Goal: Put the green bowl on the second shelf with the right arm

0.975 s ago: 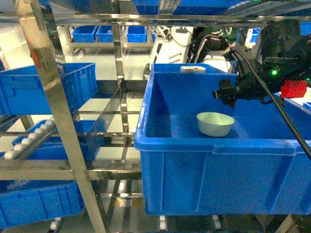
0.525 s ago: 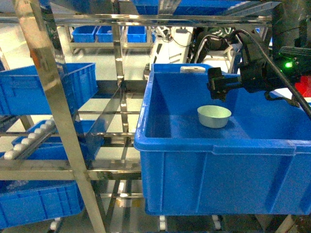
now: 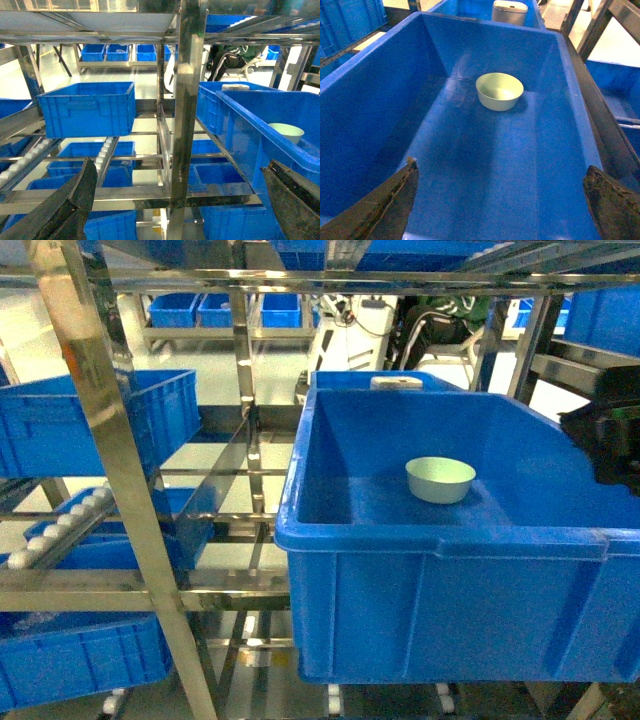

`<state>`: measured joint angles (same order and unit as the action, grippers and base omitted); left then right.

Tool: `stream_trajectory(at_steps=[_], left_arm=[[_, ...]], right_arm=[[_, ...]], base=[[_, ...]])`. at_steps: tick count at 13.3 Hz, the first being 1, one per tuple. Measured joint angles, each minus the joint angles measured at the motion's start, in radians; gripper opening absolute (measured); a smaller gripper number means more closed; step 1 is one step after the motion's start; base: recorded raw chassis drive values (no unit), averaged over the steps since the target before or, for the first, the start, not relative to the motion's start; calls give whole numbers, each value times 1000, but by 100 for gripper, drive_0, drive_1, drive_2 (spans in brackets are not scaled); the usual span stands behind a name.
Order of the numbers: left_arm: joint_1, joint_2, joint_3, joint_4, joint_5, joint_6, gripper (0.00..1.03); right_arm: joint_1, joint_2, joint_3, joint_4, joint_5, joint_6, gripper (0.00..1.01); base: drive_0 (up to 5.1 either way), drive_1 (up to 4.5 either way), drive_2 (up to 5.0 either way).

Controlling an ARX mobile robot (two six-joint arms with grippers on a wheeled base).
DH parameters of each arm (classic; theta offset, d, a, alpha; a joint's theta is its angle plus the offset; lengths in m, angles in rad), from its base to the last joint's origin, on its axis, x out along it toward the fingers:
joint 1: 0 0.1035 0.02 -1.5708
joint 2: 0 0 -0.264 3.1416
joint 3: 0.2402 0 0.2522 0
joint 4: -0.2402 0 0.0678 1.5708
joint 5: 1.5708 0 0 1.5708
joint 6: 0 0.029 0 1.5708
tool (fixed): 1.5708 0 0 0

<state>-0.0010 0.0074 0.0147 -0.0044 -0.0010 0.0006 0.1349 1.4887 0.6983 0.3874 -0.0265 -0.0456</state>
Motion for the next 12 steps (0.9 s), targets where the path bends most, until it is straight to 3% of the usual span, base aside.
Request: stream_trajectory(at_steps=[2,5,6,7,8,9,10,12], left_arm=[[0,0,0,0,0,0,98],[0,0,0,0,0,0,98],[0,0,0,0,0,0,98],[0,0,0,0,0,0,98],[0,0,0,0,-2,0,98],[0,0,0,0,-2,0,98],[0,0,0,1,0,0,98],[0,0,0,0,0,0,98]], right_arm=[[-4,-224,-124,-74,12,1,98],[-13,-477,-230,-148,76,1,98],[-13,-478,-229,-141,80,1,98],[-11,-451,-267,0,106,9,94],[-22,-476,-389,243,127,24,76],[-41,-528,-458,313,123,29,60],[-52,-565,-477,316,118,31,49],[-58,-593,-496,313,108,31,40]], base=[[0,0,0],[0,0,0],[0,0,0],[0,0,0],[0,0,0],[0,0,0],[0,0,0],[0,0,0]])
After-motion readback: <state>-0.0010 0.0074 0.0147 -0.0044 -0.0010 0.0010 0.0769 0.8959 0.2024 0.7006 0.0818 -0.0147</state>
